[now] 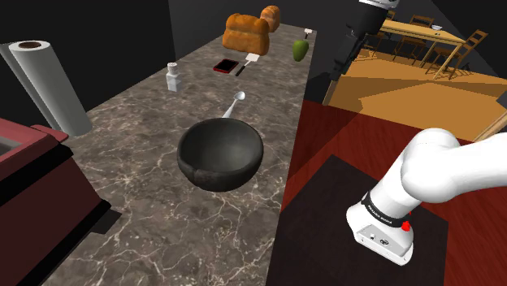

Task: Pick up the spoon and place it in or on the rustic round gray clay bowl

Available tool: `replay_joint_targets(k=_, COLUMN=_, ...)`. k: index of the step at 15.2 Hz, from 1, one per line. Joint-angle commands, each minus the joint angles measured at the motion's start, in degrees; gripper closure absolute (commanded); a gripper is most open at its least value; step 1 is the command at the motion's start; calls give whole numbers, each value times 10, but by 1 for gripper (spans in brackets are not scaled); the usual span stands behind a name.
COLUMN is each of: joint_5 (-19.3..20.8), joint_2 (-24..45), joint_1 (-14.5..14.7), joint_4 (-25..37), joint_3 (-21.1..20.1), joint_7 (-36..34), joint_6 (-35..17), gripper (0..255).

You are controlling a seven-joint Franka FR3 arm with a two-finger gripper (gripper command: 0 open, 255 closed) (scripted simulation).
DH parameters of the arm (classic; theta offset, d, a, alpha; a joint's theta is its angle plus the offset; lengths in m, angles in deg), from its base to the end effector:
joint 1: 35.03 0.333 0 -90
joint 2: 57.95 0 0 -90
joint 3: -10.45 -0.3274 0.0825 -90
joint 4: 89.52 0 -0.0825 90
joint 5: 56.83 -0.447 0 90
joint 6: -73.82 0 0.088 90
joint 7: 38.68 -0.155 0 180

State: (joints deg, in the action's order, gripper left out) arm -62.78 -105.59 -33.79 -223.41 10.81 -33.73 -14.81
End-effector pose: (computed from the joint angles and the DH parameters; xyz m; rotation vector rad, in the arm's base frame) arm 0.3483 0.0212 0.5758 -3.0295 -0.1643 -0.0687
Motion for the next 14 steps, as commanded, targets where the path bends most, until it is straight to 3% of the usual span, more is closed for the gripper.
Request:
replay_joint_targets(k=1, joint_5=0, joint_2=0, joint_1=0, joint_4=0, joint_3=0, joint_7=0, joint_6=0, gripper=0)
replay_joint_targets(k=14, joint_5=29, joint_2=322, joint_1=23, joint_4=164, joint_3=-14, joint_7=63, joint_6=-95, gripper=0)
